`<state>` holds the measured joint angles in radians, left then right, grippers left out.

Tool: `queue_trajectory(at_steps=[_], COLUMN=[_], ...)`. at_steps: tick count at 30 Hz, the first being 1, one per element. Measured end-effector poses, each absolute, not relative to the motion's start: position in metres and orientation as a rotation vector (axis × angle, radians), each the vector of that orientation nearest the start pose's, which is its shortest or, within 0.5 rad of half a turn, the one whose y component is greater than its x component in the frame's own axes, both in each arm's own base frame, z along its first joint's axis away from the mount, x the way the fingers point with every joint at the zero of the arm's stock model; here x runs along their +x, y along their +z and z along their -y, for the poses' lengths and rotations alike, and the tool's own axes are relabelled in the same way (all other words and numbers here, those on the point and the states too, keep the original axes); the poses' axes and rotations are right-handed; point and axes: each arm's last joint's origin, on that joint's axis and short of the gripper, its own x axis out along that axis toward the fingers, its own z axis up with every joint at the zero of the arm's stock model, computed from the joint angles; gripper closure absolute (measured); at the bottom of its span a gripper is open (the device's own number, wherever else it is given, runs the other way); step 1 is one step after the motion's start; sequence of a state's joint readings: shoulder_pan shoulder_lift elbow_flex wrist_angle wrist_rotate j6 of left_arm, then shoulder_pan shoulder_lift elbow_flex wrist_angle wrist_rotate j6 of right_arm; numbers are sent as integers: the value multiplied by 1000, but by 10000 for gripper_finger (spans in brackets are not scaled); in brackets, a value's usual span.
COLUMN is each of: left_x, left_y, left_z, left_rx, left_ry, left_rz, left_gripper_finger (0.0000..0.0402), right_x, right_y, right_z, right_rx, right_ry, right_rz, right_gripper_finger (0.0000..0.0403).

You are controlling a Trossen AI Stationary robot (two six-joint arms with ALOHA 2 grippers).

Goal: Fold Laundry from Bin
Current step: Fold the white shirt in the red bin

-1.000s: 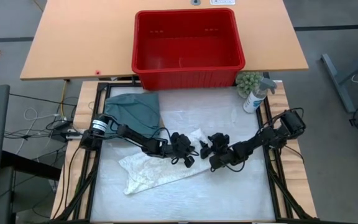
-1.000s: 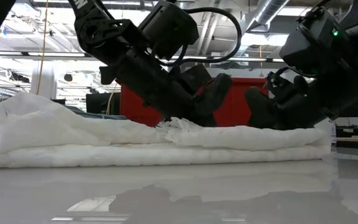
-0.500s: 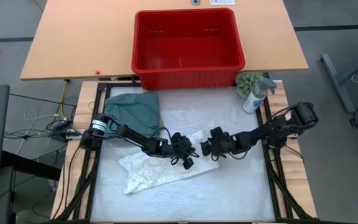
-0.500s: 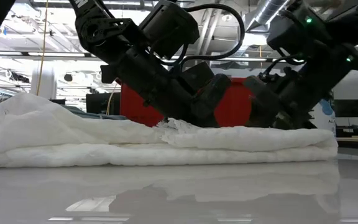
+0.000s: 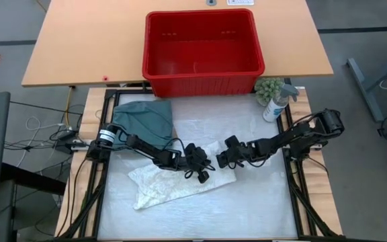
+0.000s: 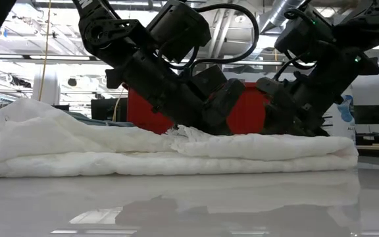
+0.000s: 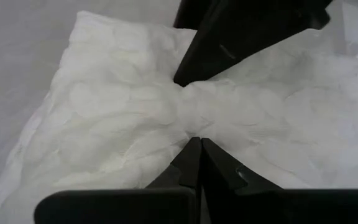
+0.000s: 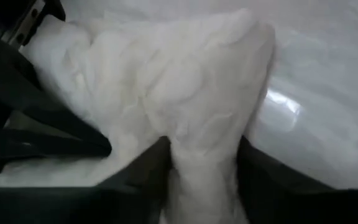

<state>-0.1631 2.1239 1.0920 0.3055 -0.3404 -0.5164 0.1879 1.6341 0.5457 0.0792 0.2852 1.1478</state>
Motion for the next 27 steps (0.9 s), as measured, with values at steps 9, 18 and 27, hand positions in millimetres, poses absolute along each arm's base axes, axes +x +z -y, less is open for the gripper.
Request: queue_trajectory(at_steps=[9,18,27], left_x=[401,359,303], left_y=[112,209,202], left_z=[57,53,82], left_rx=[-286,-272,-170], left_ry=[280,61,126], left_rz=[-615,-709,-787], left_gripper_finger=[401,402,402], right_x=[250,251,251], right_y=[100,100,100], right_z=[-41,-35,-35], right_rx=[864,879,874], right_ry=[-589,-586,-590], right_rz=[-827,-841,-838], right_gripper_finger=[343,343,343])
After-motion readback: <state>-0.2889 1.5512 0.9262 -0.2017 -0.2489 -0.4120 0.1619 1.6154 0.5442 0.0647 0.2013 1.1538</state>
